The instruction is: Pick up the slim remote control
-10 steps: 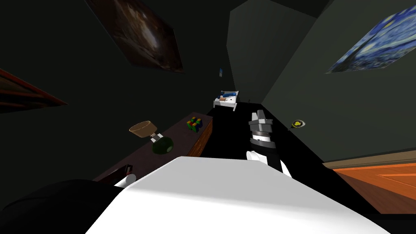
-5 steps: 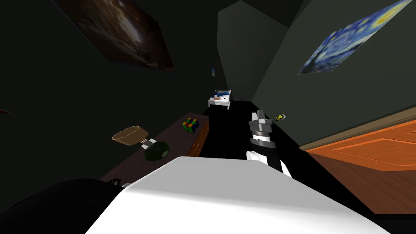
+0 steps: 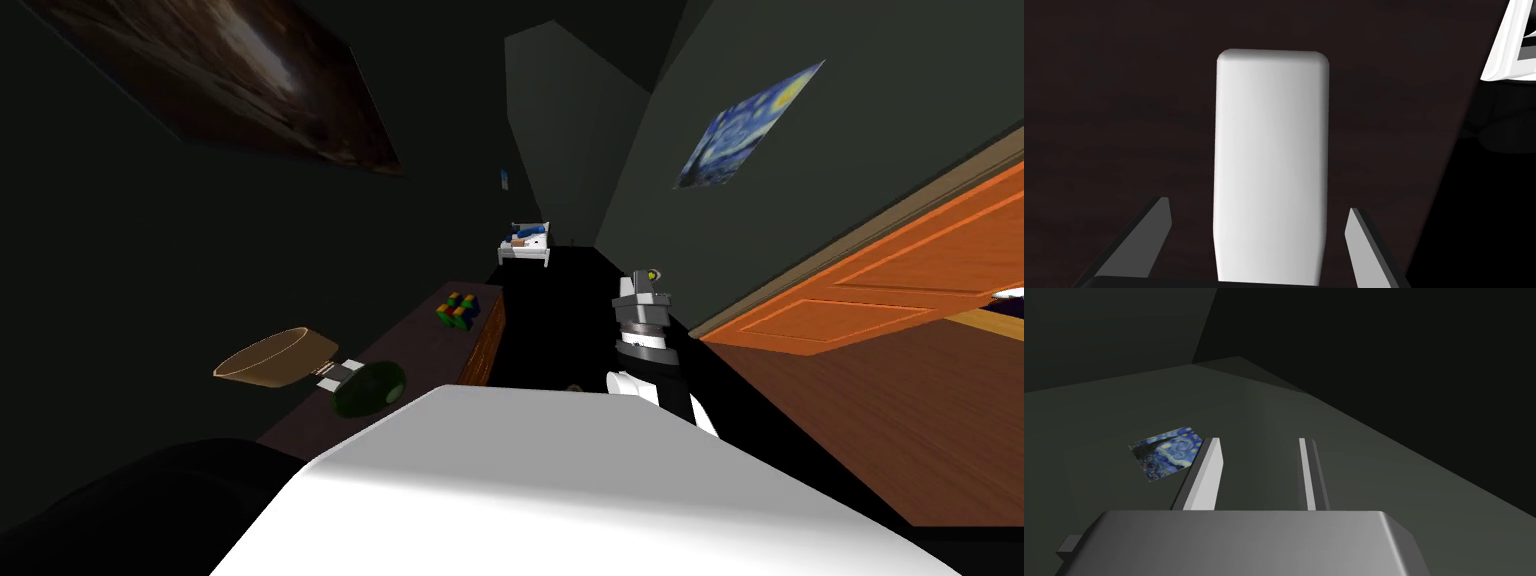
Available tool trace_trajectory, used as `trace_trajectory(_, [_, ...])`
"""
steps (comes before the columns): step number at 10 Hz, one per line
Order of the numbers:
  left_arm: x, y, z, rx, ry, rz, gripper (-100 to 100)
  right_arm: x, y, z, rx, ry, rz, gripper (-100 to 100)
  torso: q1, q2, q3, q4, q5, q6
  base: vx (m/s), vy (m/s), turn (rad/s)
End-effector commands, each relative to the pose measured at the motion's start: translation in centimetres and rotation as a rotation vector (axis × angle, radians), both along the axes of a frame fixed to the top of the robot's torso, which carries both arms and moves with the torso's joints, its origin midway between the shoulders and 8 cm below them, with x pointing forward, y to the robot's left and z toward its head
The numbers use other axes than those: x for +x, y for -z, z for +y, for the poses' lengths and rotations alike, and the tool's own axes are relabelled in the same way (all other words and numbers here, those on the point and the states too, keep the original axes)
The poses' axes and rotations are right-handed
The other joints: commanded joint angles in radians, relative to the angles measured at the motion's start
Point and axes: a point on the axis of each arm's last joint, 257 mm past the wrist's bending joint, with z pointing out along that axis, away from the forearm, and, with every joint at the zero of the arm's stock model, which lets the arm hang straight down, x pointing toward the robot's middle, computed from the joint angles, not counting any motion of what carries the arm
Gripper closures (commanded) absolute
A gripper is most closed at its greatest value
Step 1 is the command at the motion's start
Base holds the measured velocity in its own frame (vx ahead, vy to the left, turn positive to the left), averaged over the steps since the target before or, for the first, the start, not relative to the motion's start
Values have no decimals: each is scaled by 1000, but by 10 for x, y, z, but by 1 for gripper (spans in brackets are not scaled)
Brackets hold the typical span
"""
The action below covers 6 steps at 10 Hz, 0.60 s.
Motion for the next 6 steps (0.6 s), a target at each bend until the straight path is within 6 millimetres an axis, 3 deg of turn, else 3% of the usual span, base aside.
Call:
trace_trajectory(1, [-21, 2, -11, 3, -62, -1, -100, 0, 0, 0, 0, 0, 0, 0, 0, 0, 0, 0, 0, 0, -64, 24, -399])
trace_trajectory(2, [-34, 3, -18, 5, -101, -1, -100, 0, 0, 0, 0, 0, 0, 0, 0, 1, 0, 0, 0, 0, -71, 39, -403])
trace_trajectory(4, [-48, 4, -25, 7, -143, 1, -100, 0, 0, 0, 0, 0, 0, 0, 1, 0, 0, 0, 0, -1, -54, 26, -147])
trace_trajectory(6, [-46, 5, -25, 7, -132, 2, -100, 0, 0, 0, 0, 0, 0, 0, 0, -1, 0, 0, 0, -1, -26, 11, -85])
